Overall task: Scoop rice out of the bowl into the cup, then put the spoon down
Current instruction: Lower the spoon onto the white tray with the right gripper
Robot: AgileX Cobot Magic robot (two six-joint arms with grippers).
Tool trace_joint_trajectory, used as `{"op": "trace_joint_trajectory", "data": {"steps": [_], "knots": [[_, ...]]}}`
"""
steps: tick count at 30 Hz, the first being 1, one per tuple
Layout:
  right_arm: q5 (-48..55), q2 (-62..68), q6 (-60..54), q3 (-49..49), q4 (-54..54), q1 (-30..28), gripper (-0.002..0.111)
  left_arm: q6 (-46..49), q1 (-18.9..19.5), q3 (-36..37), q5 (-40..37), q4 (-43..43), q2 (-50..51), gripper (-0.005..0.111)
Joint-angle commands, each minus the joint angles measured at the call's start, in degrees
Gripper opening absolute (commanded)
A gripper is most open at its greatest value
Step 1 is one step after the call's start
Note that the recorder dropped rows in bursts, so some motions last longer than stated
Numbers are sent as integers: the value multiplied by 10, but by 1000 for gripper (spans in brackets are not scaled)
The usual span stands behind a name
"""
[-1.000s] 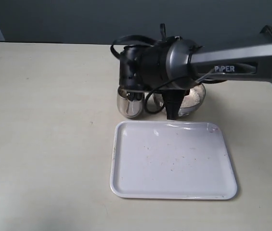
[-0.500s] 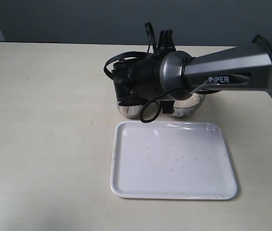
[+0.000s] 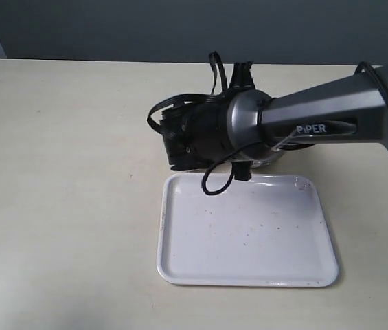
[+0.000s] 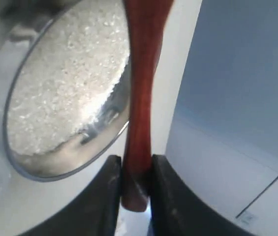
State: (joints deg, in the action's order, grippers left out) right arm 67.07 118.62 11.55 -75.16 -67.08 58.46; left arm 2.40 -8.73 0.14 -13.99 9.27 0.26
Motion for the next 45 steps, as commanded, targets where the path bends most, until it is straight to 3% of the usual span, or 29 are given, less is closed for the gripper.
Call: {"op": "trace_joint_trajectory", "data": {"steps": [1, 9, 15, 17, 30, 37, 45], "knots": [[-33, -49, 74, 1, 29, -1, -1, -4, 1, -1, 3, -1, -3, 0], [-88, -111, 48, -1, 294, -20, -1, -4, 1, -1, 3, -1, -3, 0], [-82, -120, -146, -1, 567, -47, -1, -4, 1, -1, 3, -1, -3, 0], [-81, -120, -175, -1, 603, -48, -1, -4, 1, -1, 3, -1, -3, 0], [-59, -120, -176, 1, 571, -55, -1, -4, 1, -1, 3, -1, -3, 0], [-79, -120, -182, 94, 552, -91, -1, -4, 1, -1, 3, -1, -3, 0], [-80, -120, -184, 109, 548, -100, -1, -4, 1, -1, 3, -1, -3, 0]]}}
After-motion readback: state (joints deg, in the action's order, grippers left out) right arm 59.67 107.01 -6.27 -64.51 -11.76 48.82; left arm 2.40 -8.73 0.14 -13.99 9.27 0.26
